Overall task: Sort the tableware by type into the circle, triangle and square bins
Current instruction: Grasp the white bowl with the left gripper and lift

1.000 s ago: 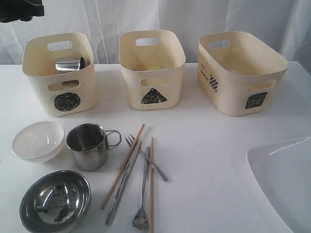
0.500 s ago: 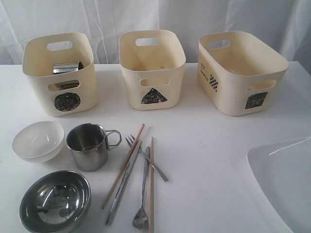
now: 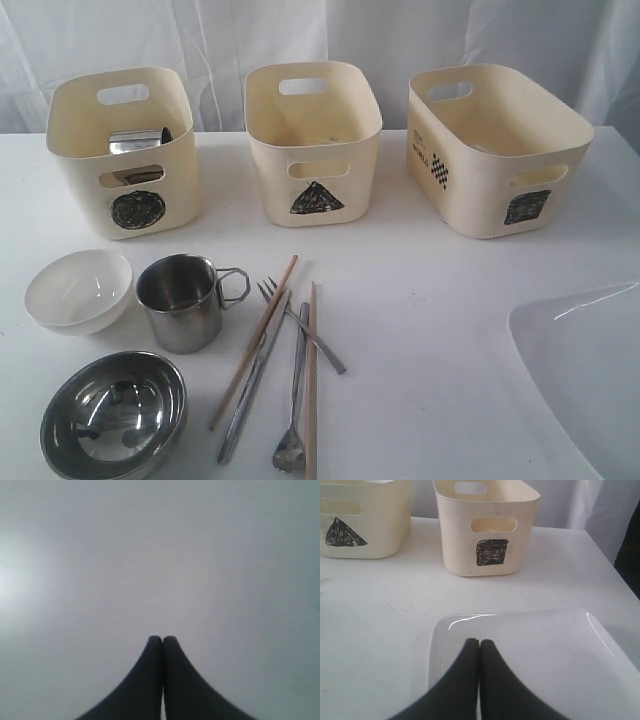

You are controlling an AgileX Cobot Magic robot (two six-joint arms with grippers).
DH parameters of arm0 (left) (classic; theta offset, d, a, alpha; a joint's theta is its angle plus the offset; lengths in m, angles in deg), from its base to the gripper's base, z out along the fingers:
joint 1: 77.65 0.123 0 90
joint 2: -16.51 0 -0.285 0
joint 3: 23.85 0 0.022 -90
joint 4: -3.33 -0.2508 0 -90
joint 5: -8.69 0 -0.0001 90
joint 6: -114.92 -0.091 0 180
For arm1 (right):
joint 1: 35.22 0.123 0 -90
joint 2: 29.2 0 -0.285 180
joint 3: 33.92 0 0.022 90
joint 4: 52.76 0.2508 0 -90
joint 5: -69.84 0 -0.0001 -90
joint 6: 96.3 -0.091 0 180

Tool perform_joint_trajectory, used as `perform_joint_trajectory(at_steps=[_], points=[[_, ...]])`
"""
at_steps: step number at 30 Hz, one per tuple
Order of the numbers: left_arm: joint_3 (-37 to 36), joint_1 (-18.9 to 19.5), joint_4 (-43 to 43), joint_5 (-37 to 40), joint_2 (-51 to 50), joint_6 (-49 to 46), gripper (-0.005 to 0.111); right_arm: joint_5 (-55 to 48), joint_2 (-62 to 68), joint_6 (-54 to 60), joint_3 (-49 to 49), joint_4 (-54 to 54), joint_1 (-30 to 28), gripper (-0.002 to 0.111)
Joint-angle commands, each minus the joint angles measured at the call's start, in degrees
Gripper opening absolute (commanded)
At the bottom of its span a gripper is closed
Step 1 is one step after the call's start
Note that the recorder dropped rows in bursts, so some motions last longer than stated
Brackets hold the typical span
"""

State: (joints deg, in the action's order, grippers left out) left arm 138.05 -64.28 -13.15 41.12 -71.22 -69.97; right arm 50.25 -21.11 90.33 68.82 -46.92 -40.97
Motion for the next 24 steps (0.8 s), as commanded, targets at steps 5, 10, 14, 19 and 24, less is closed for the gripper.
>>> perform_joint_trajectory(at_steps=[5, 10, 14, 19, 24], points=[[-2.0, -1.5, 49.5, 5.8, 1.9, -27.6, 0.0, 0.3, -0.3, -0.1, 0.0, -0.1, 0.1, 0.0], [-2.0, -1.5, 50.1, 3.7, -0.7, -28.6, 0.008, 0.3, -0.3, -0.1, 0.0, -0.1, 0.1, 0.0], [-2.5, -1.5, 51.5, 4.4, -5.2, -28.6, 0.036, 0.4, -0.3, -0.1, 0.0, -0.1, 0.1, 0.0], [-2.5, -1.5, 54.4, 4.1, -11.4, -28.2, 0.061, 0.4, -0.3, -0.1, 0.0, -0.1, 0.1, 0.0], [-2.5, -1.5, 55.3, 1.7, -17.1, -28.4, 0.062, 0.4, -0.3, -0.1, 0.0, -0.1, 0.1, 0.0]])
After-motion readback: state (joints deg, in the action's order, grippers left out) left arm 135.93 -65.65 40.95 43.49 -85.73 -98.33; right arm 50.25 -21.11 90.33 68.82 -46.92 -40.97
